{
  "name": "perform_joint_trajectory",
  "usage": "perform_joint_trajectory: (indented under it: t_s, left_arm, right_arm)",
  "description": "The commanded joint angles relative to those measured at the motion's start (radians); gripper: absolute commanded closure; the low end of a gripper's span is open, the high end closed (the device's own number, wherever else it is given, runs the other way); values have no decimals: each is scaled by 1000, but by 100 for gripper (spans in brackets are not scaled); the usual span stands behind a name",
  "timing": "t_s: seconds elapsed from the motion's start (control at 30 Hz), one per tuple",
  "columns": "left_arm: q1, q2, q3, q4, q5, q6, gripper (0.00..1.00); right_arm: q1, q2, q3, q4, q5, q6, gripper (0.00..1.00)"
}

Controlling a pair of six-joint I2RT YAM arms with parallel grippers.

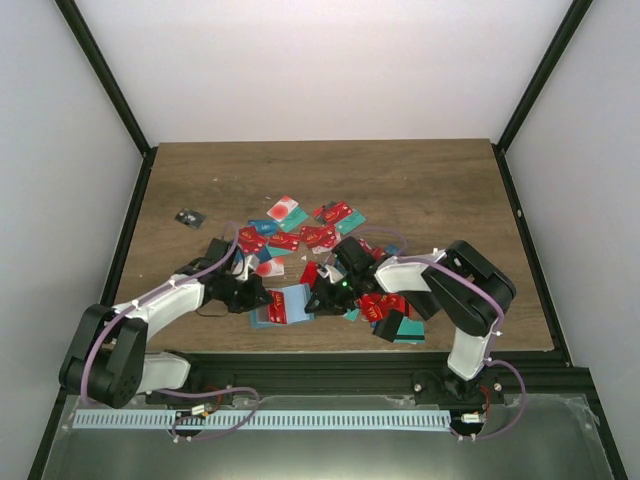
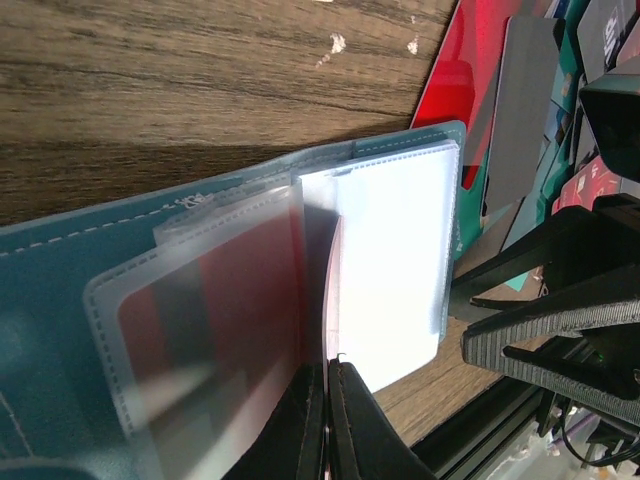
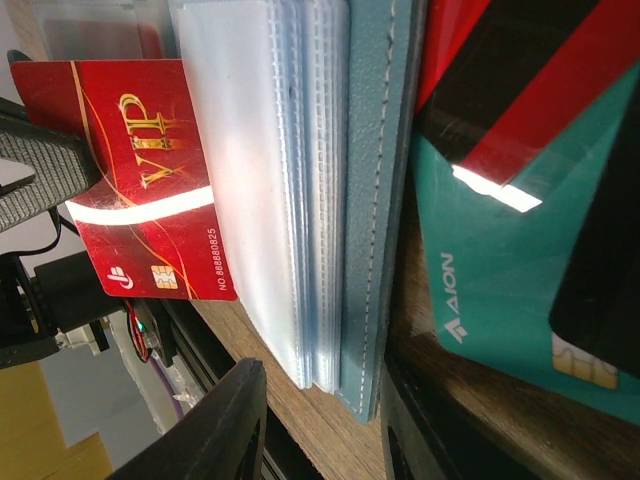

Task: Put the credit cards into the card holder
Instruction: Insert the credit card into the card holder.

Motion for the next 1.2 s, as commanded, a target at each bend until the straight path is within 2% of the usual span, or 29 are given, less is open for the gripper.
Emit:
perform_joint_trajectory:
  t_s: [0.0,0.6,1.17]
  left_arm:
    - [13,13,20,17,-17,23,96]
    - [14,36,8,92,-7,22,96]
    - [15,67,-97,247,46,-8,96]
  right_arm:
    - [-5,46,4,-63,70,-29,65]
    - [-10,80,39,-100,68,-64,65]
    - [-26,125,96,-132,66,-93,66]
